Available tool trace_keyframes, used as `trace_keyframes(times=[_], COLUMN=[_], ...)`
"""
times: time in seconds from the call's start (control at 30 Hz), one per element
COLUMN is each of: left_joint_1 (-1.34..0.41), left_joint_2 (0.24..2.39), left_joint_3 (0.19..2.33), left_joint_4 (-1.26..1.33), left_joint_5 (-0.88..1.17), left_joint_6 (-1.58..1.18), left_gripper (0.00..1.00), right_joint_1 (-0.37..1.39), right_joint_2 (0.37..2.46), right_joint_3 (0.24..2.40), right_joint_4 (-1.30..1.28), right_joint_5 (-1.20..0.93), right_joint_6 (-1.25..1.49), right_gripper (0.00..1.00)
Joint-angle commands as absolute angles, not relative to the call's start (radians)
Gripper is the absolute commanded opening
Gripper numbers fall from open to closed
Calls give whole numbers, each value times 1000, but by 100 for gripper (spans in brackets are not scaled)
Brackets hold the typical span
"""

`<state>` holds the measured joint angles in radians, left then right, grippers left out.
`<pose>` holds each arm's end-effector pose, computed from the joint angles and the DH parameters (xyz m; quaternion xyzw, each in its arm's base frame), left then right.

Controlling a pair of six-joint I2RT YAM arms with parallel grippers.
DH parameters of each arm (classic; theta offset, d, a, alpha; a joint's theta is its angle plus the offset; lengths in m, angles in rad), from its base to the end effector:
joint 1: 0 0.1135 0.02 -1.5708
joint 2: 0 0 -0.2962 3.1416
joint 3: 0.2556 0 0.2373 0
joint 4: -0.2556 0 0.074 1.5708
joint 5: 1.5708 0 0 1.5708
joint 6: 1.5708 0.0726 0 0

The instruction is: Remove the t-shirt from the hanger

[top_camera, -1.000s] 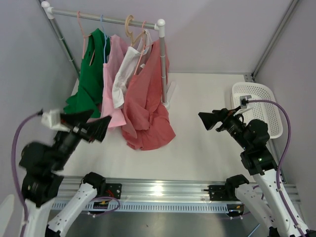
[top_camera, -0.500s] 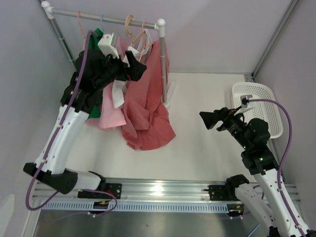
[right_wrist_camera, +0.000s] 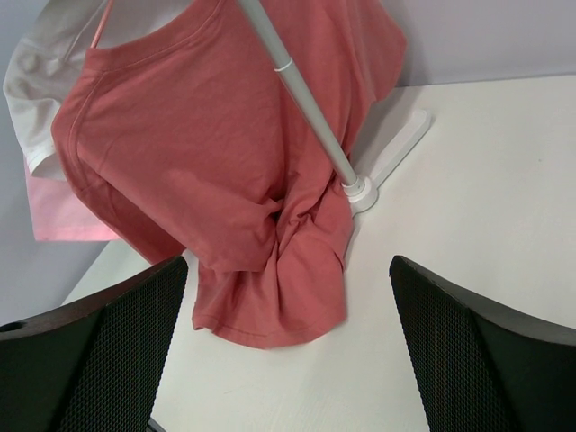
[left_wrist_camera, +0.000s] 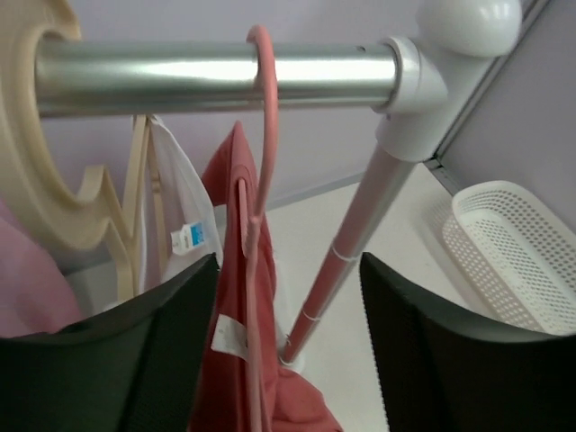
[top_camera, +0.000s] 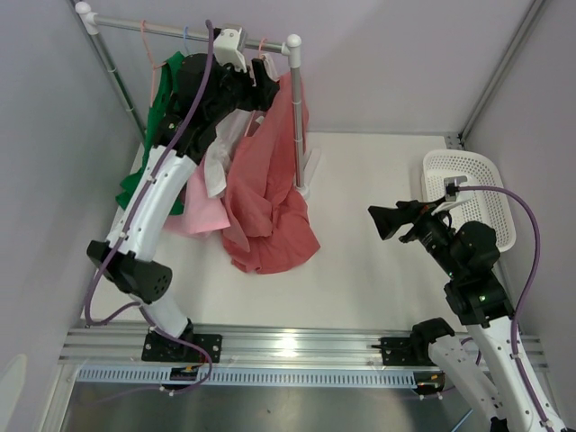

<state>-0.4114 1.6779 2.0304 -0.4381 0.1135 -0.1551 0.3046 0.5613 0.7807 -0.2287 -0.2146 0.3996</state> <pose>0.3560 -0.1643 0.5311 0.1320 0.7246 -0.2288 0.6365 0.1148 0.0523 0.3783 -0.0417 0.7091 0.3127 0.6306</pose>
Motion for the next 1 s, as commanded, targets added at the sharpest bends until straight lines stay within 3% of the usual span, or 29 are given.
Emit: trace_keyframes(times=[0.0, 0.13, 0.2, 0.63, 0.7, 0.73, 0.97], left_joint_1=[-419, -419, -419, -422, -422, -422, -436], left_joint_2=[1729, 1767, 1785, 1838, 1836, 1839, 1810], left_joint_3=[2130, 2151, 2154, 2157, 2161, 2183, 2335], left_joint_4=[-393, -374, -371, -397, -397, -400, -423], left_joint_5=[51, 34, 25, -37, -49, -55, -106], left_joint_6=[-78, -68, -63, -48, -46, -49, -34], left_gripper=[66, 60, 49, 32, 8, 1, 1], right_joint_1=[304, 302, 302, 301, 299, 301, 299], right_joint_2=[551, 549, 551, 571, 569, 569, 571], right_joint_3=[827, 828, 831, 835, 833, 834, 836], right_joint_4=[-248, -249, -244, -242, -242, -244, -244], right_joint_5=[-196, -181, -181, -184, -184, -184, -198], right_joint_6=[365, 357, 356, 365, 365, 365, 370], right_gripper=[99, 100, 99, 100, 99, 100, 100])
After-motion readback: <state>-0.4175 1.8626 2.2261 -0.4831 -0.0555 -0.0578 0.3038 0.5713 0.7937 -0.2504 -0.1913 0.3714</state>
